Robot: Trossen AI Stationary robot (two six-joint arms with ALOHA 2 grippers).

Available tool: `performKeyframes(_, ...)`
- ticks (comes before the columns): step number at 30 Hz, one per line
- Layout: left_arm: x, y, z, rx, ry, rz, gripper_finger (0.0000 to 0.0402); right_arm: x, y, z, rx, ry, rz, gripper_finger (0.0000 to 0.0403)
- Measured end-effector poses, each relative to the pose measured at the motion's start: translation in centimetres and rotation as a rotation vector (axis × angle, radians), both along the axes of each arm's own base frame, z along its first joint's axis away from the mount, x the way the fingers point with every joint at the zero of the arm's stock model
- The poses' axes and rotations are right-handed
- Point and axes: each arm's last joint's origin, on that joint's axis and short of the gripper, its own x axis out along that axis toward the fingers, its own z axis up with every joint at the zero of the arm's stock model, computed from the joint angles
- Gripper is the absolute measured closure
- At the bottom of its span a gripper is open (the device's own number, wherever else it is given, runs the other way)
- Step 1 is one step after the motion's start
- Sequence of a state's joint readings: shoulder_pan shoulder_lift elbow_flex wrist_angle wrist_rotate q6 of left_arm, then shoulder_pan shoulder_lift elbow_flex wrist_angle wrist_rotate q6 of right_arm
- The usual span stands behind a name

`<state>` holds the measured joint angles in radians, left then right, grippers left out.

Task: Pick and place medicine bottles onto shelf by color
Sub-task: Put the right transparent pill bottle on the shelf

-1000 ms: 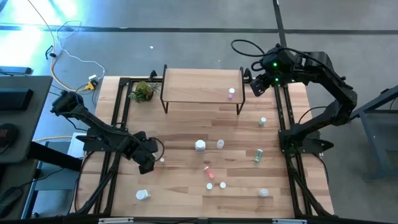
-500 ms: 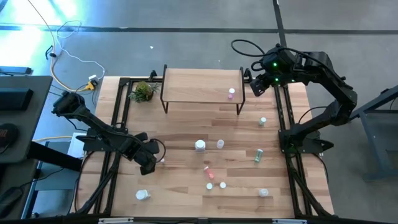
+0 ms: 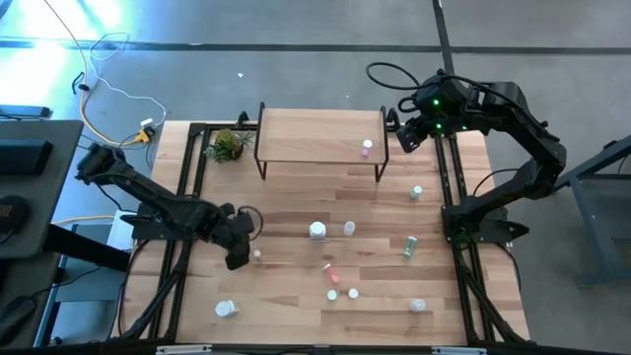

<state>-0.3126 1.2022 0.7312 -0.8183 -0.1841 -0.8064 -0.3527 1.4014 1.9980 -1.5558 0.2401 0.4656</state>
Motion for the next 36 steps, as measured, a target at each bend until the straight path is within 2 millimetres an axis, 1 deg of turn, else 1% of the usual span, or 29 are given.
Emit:
performKeyframes(5, 0.4, 2.0, 3.1, 0.045, -0.118, 0.023, 0.0264, 0.0, 0.0, 0.0, -0.001, 0.001, 0.002, 0.0249)
performKeyframes(9, 0.5, 4.1, 5.5, 0.084, -0.158, 0.046, 0.0262, 0.0, 0.0, 0.0, -0.002, 0.000, 0.002, 0.0249)
performKeyframes(14, 0.5, 6.8, 9.0, 0.189, -0.214, 0.043, 0.0264, 0.0, 0.0, 0.0, -0.003, -0.004, 0.002, 0.0249)
performKeyframes(20, 0.4, 10.9, 13.1, 0.341, -0.258, 0.053, 0.0263, 0.0, 0.0, 0.0, 0.000, -0.007, -0.004, 0.0249)
performKeyframes(25, -0.3, 15.0, 16.1, 0.493, -0.233, 0.099, 0.0263, 0.0, 0.0, 0.0, 0.000, -0.008, -0.004, 0.0249)
performKeyframes(31, -0.6, 19.8, 18.5, 0.593, -0.162, 0.162, 0.0262, 0.1, 0.0, 0.1, -0.002, -0.012, -0.004, 0.0249)
performKeyframes(36, 0.2, 23.4, 19.4, 0.609, -0.125, 0.204, 0.0262, 0.1, 0.0, 0.1, -0.002, -0.012, -0.004, 0.0249)
